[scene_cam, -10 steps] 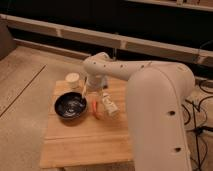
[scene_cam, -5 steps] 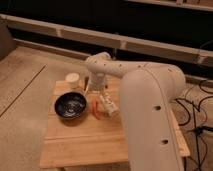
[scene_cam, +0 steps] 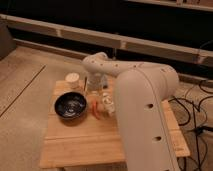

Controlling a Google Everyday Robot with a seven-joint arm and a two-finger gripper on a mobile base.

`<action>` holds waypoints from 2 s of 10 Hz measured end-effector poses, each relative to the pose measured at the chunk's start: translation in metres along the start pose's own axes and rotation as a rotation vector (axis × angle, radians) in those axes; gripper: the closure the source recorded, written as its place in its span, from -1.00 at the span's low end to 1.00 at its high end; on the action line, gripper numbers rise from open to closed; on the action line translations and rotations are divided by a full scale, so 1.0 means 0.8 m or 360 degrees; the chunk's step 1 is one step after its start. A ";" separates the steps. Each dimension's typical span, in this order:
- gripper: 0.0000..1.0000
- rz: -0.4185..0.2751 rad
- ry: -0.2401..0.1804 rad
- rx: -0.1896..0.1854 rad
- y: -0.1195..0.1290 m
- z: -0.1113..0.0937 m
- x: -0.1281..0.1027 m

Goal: Place the pepper in the ceramic cup

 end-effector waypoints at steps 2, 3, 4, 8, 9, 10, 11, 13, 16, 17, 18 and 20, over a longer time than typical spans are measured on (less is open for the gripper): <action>0.07 0.0005 -0.0043 0.0007 0.000 -0.006 -0.008; 0.07 -0.0002 -0.0093 -0.0006 0.003 -0.015 -0.014; 0.07 -0.0015 -0.0146 -0.0028 0.009 -0.027 -0.018; 0.07 -0.0039 -0.0216 -0.0064 0.018 -0.045 -0.018; 0.07 -0.0038 -0.0216 -0.0064 0.018 -0.045 -0.019; 0.07 -0.0038 -0.0215 -0.0064 0.017 -0.045 -0.018; 0.07 -0.0038 -0.0215 -0.0064 0.018 -0.045 -0.018; 0.07 -0.0038 -0.0214 -0.0064 0.018 -0.045 -0.018; 0.07 -0.0067 -0.0208 -0.0043 0.024 -0.040 -0.017; 0.07 -0.0082 -0.0190 -0.0028 0.031 -0.034 -0.014; 0.07 -0.0085 -0.0177 -0.0012 0.030 -0.029 -0.014; 0.07 -0.0068 -0.0130 0.0009 0.028 -0.018 -0.012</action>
